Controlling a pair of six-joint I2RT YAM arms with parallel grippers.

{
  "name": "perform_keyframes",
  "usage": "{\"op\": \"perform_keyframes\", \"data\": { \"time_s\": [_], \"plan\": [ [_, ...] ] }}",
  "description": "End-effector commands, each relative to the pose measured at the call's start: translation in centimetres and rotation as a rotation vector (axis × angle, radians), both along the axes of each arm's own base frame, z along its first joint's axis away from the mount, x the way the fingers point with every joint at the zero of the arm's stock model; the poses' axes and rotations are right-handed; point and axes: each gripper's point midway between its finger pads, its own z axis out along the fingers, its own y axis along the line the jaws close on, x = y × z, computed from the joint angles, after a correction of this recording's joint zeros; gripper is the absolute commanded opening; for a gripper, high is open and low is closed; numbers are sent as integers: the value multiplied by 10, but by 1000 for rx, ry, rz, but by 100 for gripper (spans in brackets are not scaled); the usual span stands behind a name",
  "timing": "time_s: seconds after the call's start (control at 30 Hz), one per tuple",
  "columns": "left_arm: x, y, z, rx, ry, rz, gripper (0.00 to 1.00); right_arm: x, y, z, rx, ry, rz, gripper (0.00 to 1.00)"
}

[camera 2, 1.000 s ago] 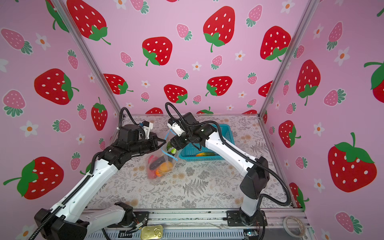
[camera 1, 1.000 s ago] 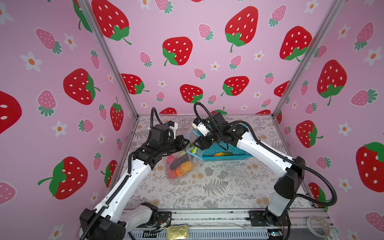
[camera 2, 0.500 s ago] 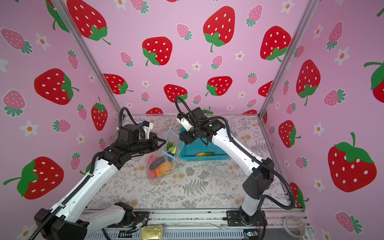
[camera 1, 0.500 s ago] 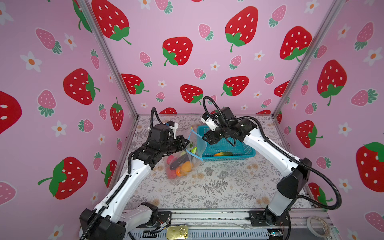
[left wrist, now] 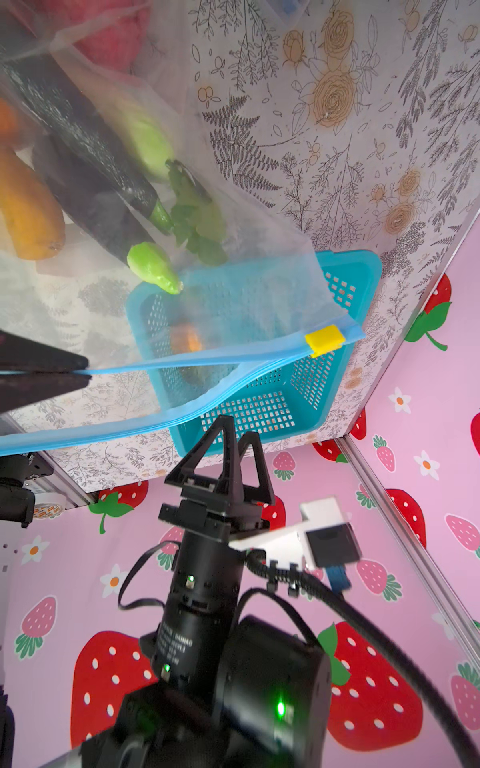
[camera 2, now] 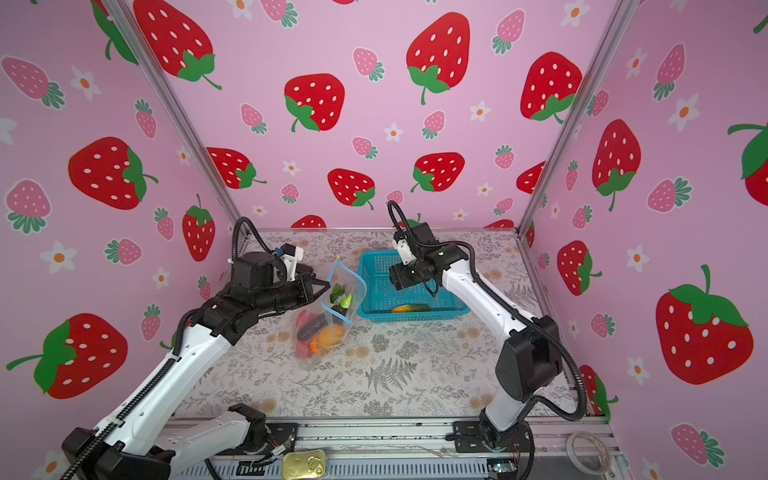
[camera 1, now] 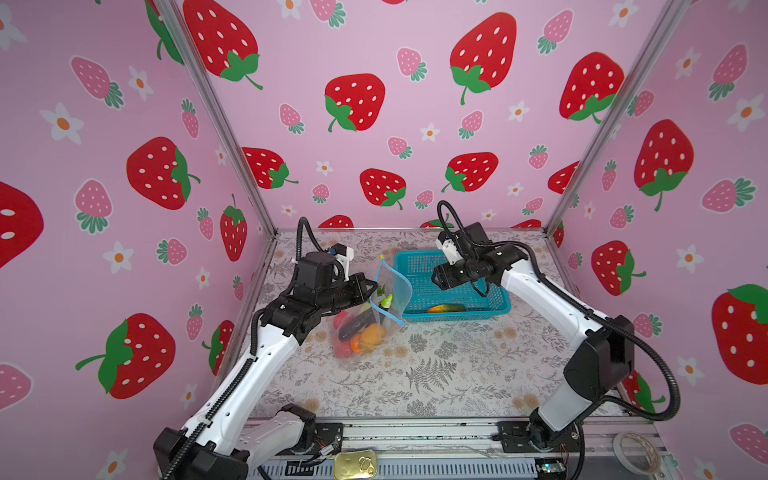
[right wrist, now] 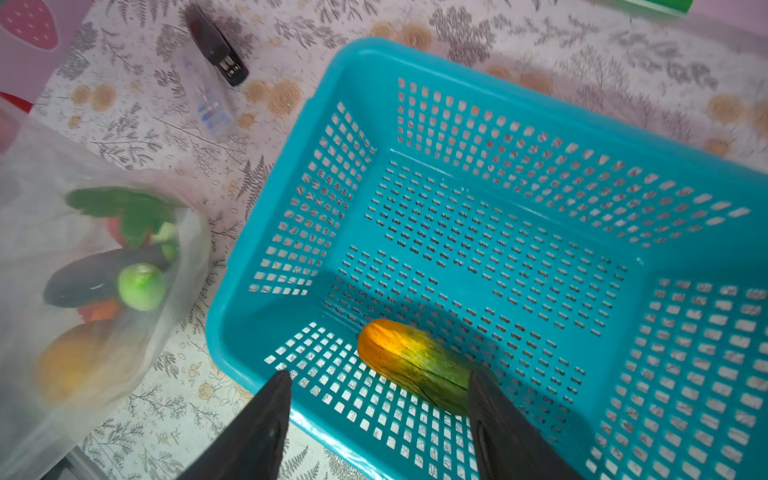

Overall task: Place the food in the zip-top bag and seal the zipper
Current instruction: 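Move the empty right gripper back over the teal basket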

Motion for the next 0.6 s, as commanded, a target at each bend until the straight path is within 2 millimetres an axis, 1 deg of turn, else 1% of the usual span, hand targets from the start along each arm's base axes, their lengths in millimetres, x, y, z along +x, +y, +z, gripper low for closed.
{"op": "perform_keyframes", "data": {
  "time_s": [0.0,0.1,0.17,0.27,0.37,0.57],
  "plan": [
    [-3,4,7,-2,-41,-8,0,11,-19,-6,17,10,-134,70],
    [-5,6,4,3,-45,-3,0,14,-36,-31,-48,55,-216,71],
    [-5,6,2,0,-43,-5,0,14,-42,-45,-80,81,-261,71],
    [-5,6,-1,-3,-36,-4,0,15,-54,-61,-112,110,-339,71],
    [-5,6,-4,-4,-34,-5,0,13,-60,-76,-118,156,-407,73],
    [-6,9,-7,-1,-35,1,0,10,-67,-104,-74,291,-533,72]
  ]
}}
